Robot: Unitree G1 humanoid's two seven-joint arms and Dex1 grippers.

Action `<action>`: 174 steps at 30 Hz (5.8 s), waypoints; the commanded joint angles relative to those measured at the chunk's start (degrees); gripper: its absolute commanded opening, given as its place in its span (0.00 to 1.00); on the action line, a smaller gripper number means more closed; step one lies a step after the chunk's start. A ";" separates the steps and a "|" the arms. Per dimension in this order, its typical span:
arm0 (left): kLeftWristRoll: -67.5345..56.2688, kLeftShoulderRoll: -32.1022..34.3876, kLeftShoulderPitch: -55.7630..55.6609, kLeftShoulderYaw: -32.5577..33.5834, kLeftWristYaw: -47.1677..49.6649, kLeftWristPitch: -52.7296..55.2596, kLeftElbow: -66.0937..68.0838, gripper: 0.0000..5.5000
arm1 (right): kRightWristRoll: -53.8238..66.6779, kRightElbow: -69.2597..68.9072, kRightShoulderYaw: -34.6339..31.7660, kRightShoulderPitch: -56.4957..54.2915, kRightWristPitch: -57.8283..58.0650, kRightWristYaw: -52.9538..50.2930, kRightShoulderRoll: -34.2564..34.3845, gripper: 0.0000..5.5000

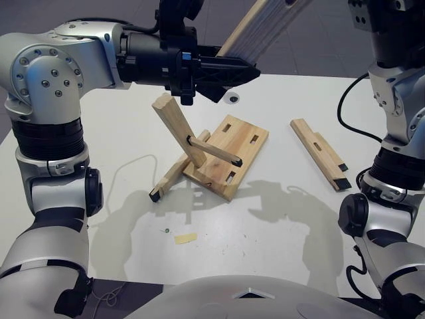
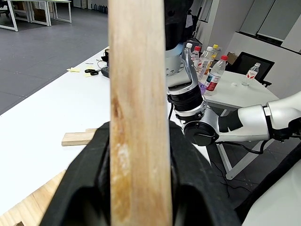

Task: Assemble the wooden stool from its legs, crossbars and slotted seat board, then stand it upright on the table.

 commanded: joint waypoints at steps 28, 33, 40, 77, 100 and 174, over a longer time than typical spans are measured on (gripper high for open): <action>-1.60 -2.41 -1.84 4.71 3.59 -1.38 4.53 0.45 | -1.59 -9.34 -1.55 7.26 -3.71 -6.74 4.68 0.19; -4.60 -3.08 -3.02 12.18 9.16 -1.40 6.70 0.61 | -2.18 -10.42 -2.63 9.18 -5.31 -8.60 5.04 0.19; -2.62 -4.04 -8.77 22.85 22.56 -11.06 11.56 0.81 | -3.36 -12.51 -6.68 13.92 -7.34 -10.14 3.02 0.19; 17.70 -1.08 23.05 8.29 11.49 -28.15 1.67 0.98 | -1.58 -22.22 -7.02 21.08 -7.71 -12.03 -5.51 0.19; 12.56 6.02 19.90 -6.15 -11.65 -22.45 -1.85 0.80 | -10.51 -17.97 -14.59 28.03 -10.27 -13.35 -9.03 0.19; 17.90 -7.86 41.43 -11.41 40.40 -18.48 -40.94 0.75 | -73.10 -0.92 8.58 26.45 -34.22 1.47 4.81 0.19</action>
